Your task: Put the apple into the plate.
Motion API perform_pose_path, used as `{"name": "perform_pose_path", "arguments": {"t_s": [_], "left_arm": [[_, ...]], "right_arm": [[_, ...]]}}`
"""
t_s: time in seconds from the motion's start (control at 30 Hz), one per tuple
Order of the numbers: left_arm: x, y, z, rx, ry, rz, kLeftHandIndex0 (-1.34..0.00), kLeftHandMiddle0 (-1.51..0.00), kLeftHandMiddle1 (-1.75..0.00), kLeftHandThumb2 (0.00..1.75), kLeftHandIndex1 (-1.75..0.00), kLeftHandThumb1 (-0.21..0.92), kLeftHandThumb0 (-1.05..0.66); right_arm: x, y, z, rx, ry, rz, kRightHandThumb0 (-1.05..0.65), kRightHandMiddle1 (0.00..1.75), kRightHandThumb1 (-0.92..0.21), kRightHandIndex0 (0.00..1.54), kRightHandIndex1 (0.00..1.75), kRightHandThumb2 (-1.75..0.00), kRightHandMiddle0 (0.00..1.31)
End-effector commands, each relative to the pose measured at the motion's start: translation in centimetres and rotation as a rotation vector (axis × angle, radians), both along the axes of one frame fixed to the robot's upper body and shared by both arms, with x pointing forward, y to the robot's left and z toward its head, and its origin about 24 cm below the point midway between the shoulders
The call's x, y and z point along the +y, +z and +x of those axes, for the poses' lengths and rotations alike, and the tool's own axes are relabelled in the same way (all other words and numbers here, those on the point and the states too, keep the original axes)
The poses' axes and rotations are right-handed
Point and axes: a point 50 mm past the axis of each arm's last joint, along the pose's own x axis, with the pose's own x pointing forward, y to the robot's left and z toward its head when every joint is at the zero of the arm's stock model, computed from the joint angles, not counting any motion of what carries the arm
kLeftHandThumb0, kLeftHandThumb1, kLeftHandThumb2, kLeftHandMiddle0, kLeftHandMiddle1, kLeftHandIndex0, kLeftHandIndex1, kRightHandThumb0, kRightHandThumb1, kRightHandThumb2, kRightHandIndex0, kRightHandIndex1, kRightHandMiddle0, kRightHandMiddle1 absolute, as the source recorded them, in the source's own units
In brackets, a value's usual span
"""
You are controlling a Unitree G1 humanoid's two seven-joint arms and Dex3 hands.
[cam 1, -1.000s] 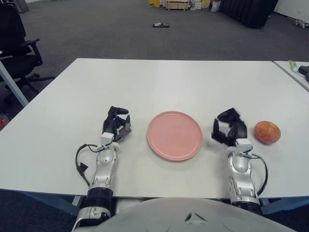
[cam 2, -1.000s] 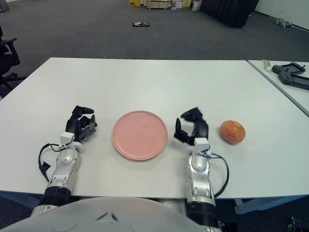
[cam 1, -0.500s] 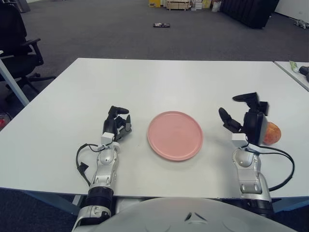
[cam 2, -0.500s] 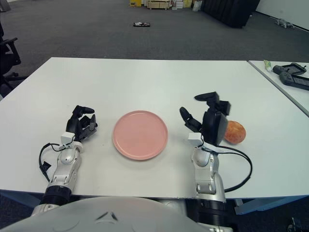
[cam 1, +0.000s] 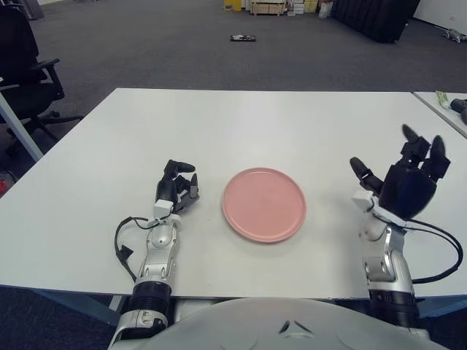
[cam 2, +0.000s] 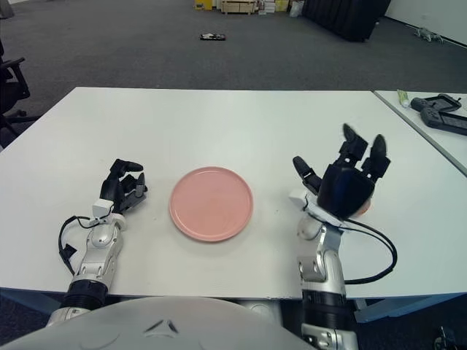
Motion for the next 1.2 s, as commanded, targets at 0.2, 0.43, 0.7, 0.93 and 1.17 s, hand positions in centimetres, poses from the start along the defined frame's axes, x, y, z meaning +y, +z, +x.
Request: {"name": "perform_pose_path", "arguments": {"t_s": [0.2,0.43,0.7,0.93,1.17], "left_arm": [[-0.1,-1.2,-0.6,0.058,0.016,-0.022,-0.35,-0.73,-1.75,0.89,-1.75,0.66,-0.39],[0.0,-1.2,-0.7,0.055,0.020,-0.027,-0.37,-0.73,-1.75,0.91,-1.75,0.64,-0.39],[0.1,-1.2,-0.7,0.053,0.018,-0.017,-0.37,-0.73,-1.75,0.92,-1.75,0.64,-0.39],[0.2,-1.4,-0.8,0.063,0.022,-0.020,-0.37,-0.73,-1.75,0.91,-1.75,0.64,-0.39],[0.3,-1.3,-0.8,0.063,0.023,-0.012,-0.37,-0.72,-1.75,0.92,-1.75,0.64,-0.39]], "right_arm": [[-2.4,0.0,1.0,0.062,-0.148,0.031,-1.02,0.00,-0.68,0.00,0.00,-0.35,0.00],[-3.8,-1.0,1.7,0.159,-0.244,0.113,-1.01,0.00,-0.66,0.00,0.00,-0.30,0.00],[-3.8,-1.9,2.0,0.294,-0.275,0.206,-0.97,0.00,-0.64,0.00,0.00,-0.28,0.00],[-4.2,-3.4,2.1,0.369,-0.309,0.330,-0.92,0.00,-0.64,0.00,0.00,-0.28,0.00],[-5.2,-5.2,2.0,0.400,-0.327,0.406,-0.91,0.00,-0.65,0.00,0.00,-0.29,0.00]]}}
